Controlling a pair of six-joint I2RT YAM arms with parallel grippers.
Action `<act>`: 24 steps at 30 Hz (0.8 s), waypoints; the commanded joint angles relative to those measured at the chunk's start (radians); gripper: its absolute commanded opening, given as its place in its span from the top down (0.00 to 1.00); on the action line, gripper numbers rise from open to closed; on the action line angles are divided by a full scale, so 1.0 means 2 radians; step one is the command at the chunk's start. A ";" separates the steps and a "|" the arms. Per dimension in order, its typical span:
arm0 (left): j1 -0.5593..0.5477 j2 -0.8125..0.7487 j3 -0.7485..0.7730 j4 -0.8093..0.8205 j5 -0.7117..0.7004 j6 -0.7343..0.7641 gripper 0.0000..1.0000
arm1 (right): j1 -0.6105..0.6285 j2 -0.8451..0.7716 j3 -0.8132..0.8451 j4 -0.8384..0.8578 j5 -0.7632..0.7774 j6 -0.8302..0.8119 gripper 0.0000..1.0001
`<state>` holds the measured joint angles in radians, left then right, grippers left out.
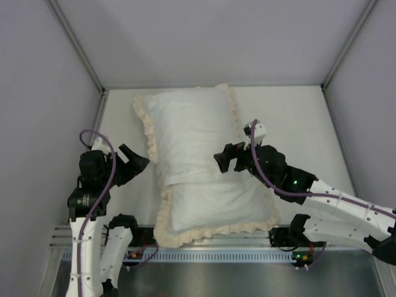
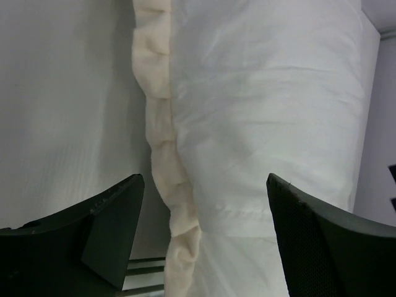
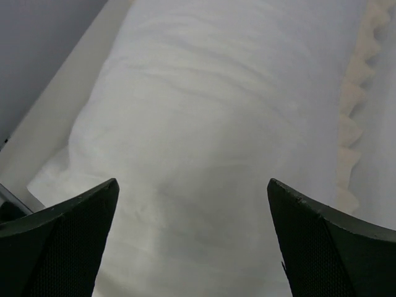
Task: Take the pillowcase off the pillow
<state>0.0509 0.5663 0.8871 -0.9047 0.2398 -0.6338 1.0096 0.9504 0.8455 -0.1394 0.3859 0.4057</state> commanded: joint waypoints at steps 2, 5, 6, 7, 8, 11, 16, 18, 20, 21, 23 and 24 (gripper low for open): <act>0.001 0.024 -0.013 0.027 0.131 0.044 0.19 | 0.002 -0.039 -0.069 -0.031 -0.024 0.051 0.01; -0.002 0.024 -0.010 0.027 0.134 0.055 0.19 | 0.003 -0.064 -0.094 -0.034 -0.033 0.074 0.00; -0.007 0.032 -0.009 0.028 0.138 0.056 0.19 | 0.002 -0.069 -0.098 -0.032 -0.033 0.077 0.01; -0.011 0.059 -0.008 0.031 0.143 0.058 0.18 | 0.002 -0.073 -0.107 -0.029 -0.035 0.079 0.01; -0.017 0.076 -0.006 0.036 0.139 0.059 0.18 | 0.002 -0.074 -0.110 -0.026 -0.034 0.081 0.01; -0.100 0.143 0.034 0.057 0.068 0.052 0.15 | 0.003 -0.071 -0.111 -0.026 -0.030 0.087 0.01; -0.321 0.245 0.151 0.063 -0.143 0.006 0.12 | 0.003 -0.068 -0.118 -0.051 -0.029 0.107 0.01; -0.357 0.248 0.162 0.064 -0.168 0.000 0.12 | 0.003 -0.076 -0.124 -0.063 -0.037 0.115 0.01; -0.368 0.238 0.154 0.067 -0.184 -0.007 0.12 | 0.004 -0.102 -0.143 -0.078 -0.043 0.127 0.01; -0.374 0.235 0.147 0.070 -0.181 -0.009 0.12 | 0.004 -0.113 -0.150 -0.083 -0.047 0.130 0.00; -0.385 0.238 0.132 0.078 -0.176 -0.017 0.12 | 0.004 -0.153 -0.167 -0.095 -0.065 0.139 0.01; -0.403 0.244 0.129 0.083 -0.177 -0.018 0.12 | 0.005 -0.164 -0.170 -0.099 -0.070 0.142 0.00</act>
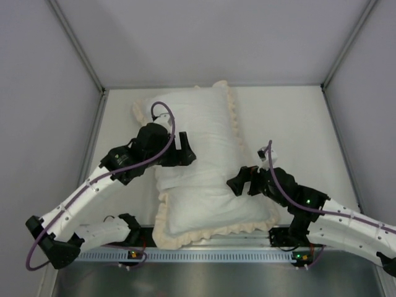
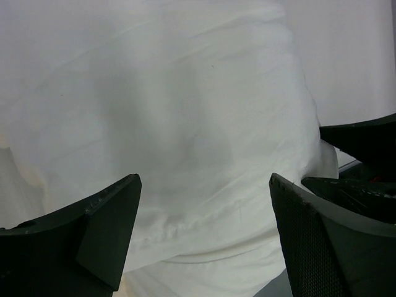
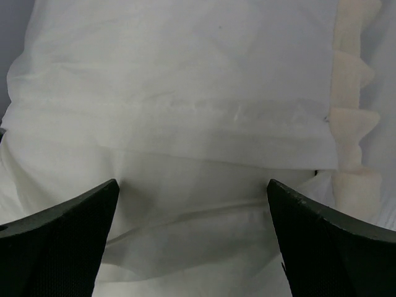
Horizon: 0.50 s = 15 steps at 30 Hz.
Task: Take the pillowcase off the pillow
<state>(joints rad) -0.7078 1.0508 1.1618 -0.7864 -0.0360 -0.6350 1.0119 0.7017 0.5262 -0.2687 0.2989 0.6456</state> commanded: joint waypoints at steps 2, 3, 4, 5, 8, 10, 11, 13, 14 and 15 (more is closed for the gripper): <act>-0.047 0.027 -0.004 0.030 -0.062 -0.022 0.12 | 0.004 -0.066 -0.010 -0.050 -0.044 0.026 0.01; -0.070 0.037 0.000 0.030 -0.074 -0.024 0.12 | 0.005 -0.070 -0.007 -0.058 -0.047 0.026 0.01; -0.079 0.056 0.005 0.029 -0.084 -0.027 0.11 | 0.006 -0.073 0.003 -0.066 -0.047 0.025 0.01; -0.088 0.064 0.010 0.030 -0.099 -0.029 0.11 | 0.007 -0.072 0.009 -0.076 -0.041 0.024 0.00; -0.118 0.087 0.027 0.038 -0.109 -0.031 0.11 | 0.011 -0.069 0.033 -0.116 -0.016 0.019 0.01; -0.130 0.096 0.036 0.045 -0.118 -0.030 0.11 | 0.014 -0.072 0.044 -0.129 -0.012 0.018 0.01; -0.142 0.102 0.041 0.049 -0.127 -0.022 0.11 | 0.017 -0.076 0.047 -0.124 -0.022 0.010 0.01; -0.152 0.109 0.045 0.050 -0.134 -0.013 0.11 | 0.021 -0.080 0.049 -0.116 -0.038 -0.002 0.00; -0.155 0.112 0.046 0.050 -0.133 -0.010 0.11 | 0.022 -0.082 0.050 -0.111 -0.058 -0.020 0.01; -0.155 0.120 0.047 0.050 -0.132 -0.006 0.10 | 0.023 -0.083 0.051 -0.108 -0.064 -0.024 0.01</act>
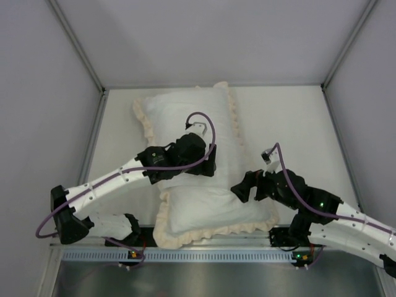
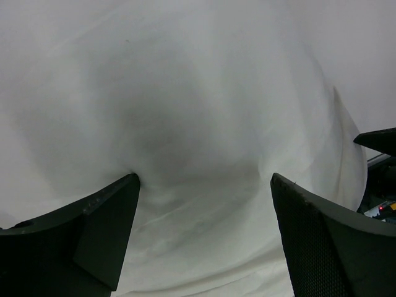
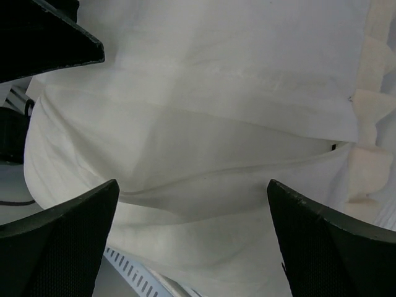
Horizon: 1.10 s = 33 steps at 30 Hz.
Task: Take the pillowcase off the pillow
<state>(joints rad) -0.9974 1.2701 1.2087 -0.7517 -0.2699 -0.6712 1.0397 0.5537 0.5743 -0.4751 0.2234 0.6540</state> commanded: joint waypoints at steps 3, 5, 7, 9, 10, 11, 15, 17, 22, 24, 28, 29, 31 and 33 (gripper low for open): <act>-0.010 0.027 0.021 0.038 -0.004 0.017 0.09 | 0.009 -0.008 0.038 -0.008 -0.015 -0.023 0.01; -0.010 0.038 0.012 0.054 0.008 0.021 0.09 | 0.009 -0.009 0.046 -0.039 0.041 0.024 0.01; -0.010 0.053 0.009 0.055 0.005 0.015 0.09 | 0.009 -0.018 0.051 -0.066 0.059 0.062 0.01; -0.010 0.055 0.003 0.061 -0.005 0.011 0.10 | 0.010 -0.029 0.047 -0.065 0.031 0.065 0.03; -0.010 0.054 -0.001 0.065 -0.018 0.012 0.11 | 0.012 -0.031 0.043 -0.062 -0.004 0.064 0.04; -0.010 0.054 -0.008 0.071 -0.026 0.013 0.11 | 0.014 -0.036 0.039 -0.050 -0.025 0.063 0.04; -0.009 0.062 -0.022 0.070 -0.067 0.016 0.19 | 0.021 -0.078 -0.005 -0.009 -0.112 0.069 0.09; -0.009 0.064 -0.037 0.073 -0.075 0.008 0.37 | 0.022 -0.087 -0.026 0.005 -0.152 0.077 0.10; -0.008 0.058 -0.065 0.100 -0.048 -0.005 0.72 | 0.023 -0.044 -0.069 -0.026 -0.106 0.099 0.07; -0.008 0.052 -0.077 0.099 -0.045 -0.010 1.00 | 0.025 -0.027 -0.091 0.013 -0.093 0.125 0.06; -0.010 0.023 -0.109 0.099 -0.038 -0.026 1.00 | 0.024 0.021 -0.126 0.094 -0.052 0.167 0.05; -0.010 0.006 -0.116 0.099 -0.038 -0.034 1.00 | 0.024 0.061 -0.129 0.112 -0.047 0.168 0.05; -0.011 -0.011 -0.133 0.099 -0.030 -0.042 1.00 | 0.020 0.114 -0.118 0.149 -0.029 0.158 0.03; -0.016 -0.034 -0.149 0.099 -0.025 -0.054 1.00 | 0.010 0.205 -0.078 0.161 -0.022 0.126 0.00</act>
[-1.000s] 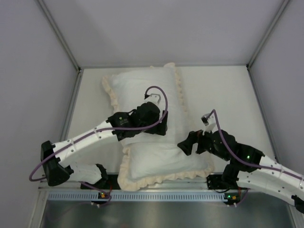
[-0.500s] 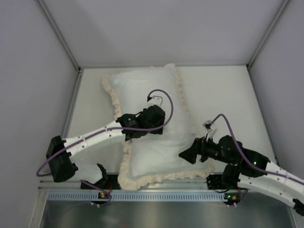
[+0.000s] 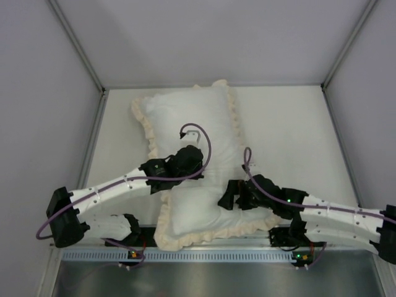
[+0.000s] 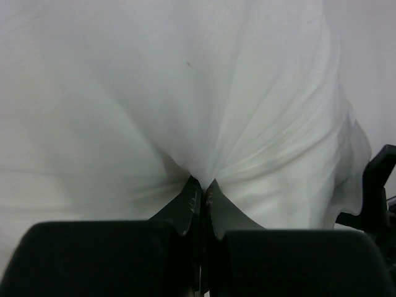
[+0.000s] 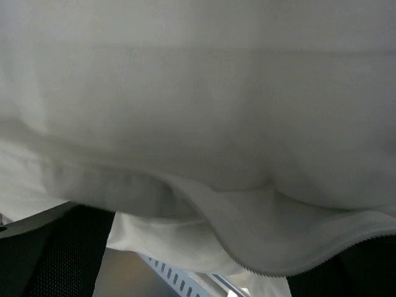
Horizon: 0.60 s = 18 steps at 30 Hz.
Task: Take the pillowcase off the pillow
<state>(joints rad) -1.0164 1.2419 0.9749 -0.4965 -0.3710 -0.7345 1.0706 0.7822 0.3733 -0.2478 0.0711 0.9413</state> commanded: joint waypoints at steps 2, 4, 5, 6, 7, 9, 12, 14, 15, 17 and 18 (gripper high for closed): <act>-0.020 -0.045 -0.047 -0.029 0.026 -0.043 1.00 | -0.021 0.169 0.081 0.057 0.053 -0.045 0.00; -0.039 -0.062 -0.070 -0.029 0.018 -0.070 1.00 | -0.044 0.227 0.132 0.056 0.058 -0.076 0.00; -0.047 -0.064 -0.076 -0.029 0.011 -0.078 1.00 | -0.056 0.239 0.147 0.057 0.057 -0.084 0.01; -0.061 -0.067 -0.088 -0.029 0.006 -0.085 1.00 | -0.068 0.248 0.158 0.056 0.052 -0.096 0.01; -0.065 -0.069 -0.093 -0.029 -0.001 -0.091 1.00 | -0.083 0.254 0.177 0.057 0.050 -0.102 0.01; -0.075 -0.067 -0.105 -0.029 -0.002 -0.107 1.00 | -0.124 0.259 0.194 0.057 0.043 -0.123 0.00; -0.085 -0.055 -0.104 -0.028 -0.007 -0.117 1.00 | -0.177 0.267 0.234 0.055 0.011 -0.154 0.00; -0.089 -0.038 -0.098 -0.028 -0.011 -0.117 1.00 | -0.211 0.285 0.272 0.048 -0.010 -0.166 0.01; -0.094 -0.033 -0.089 -0.027 -0.012 -0.117 1.00 | -0.218 0.292 0.283 0.037 -0.018 -0.180 0.00; -0.098 -0.015 -0.079 -0.027 -0.015 -0.112 1.00 | -0.232 0.304 0.319 0.015 -0.019 -0.202 0.01; -0.102 -0.010 -0.068 -0.027 -0.015 -0.111 1.00 | -0.235 0.305 0.326 0.000 -0.013 -0.210 0.01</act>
<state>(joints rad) -1.1351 1.1622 0.8268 -0.4454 -0.6510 -0.9257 0.6590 1.3613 0.9165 -0.3473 -0.0963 0.6102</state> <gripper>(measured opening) 0.024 0.993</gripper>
